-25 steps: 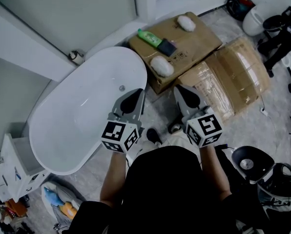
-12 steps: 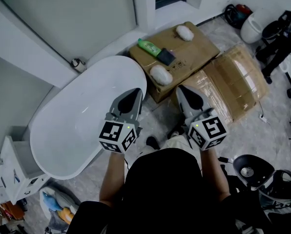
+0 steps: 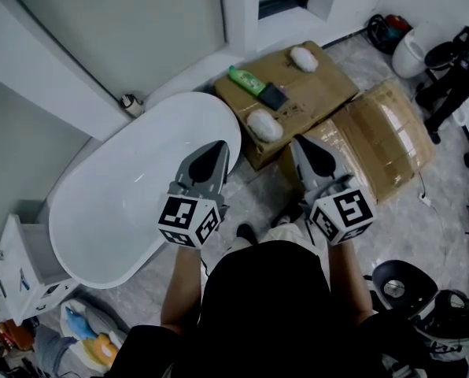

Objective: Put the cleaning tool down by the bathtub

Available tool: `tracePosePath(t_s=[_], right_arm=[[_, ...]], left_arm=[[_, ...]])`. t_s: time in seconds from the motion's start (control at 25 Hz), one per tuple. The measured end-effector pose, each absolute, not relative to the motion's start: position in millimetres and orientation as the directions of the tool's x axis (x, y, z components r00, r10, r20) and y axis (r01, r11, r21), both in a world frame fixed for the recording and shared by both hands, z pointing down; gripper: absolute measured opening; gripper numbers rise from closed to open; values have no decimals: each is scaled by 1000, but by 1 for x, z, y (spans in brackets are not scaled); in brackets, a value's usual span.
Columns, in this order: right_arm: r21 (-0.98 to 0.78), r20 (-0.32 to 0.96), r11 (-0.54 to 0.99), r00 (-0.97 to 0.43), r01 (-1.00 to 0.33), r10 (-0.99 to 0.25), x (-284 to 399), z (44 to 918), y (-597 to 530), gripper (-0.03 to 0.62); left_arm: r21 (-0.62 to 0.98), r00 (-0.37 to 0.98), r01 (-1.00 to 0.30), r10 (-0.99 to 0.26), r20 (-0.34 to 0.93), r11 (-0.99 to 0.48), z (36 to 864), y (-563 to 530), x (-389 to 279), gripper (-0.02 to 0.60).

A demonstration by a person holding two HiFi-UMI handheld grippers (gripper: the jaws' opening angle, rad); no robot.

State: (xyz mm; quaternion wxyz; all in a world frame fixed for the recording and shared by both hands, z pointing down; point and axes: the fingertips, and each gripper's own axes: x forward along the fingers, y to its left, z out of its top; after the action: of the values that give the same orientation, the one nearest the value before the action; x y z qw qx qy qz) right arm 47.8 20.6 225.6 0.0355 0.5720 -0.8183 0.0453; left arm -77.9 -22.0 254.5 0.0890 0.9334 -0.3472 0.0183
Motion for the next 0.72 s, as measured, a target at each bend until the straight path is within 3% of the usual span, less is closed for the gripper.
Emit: tracePosePath(t_s=[0.72], right_arm=[[-59,117,334,-339,-941,-934,48,232,20,6]], left_arm=[[149,760,-650,-642,103,-745,257,-27,-81,0]])
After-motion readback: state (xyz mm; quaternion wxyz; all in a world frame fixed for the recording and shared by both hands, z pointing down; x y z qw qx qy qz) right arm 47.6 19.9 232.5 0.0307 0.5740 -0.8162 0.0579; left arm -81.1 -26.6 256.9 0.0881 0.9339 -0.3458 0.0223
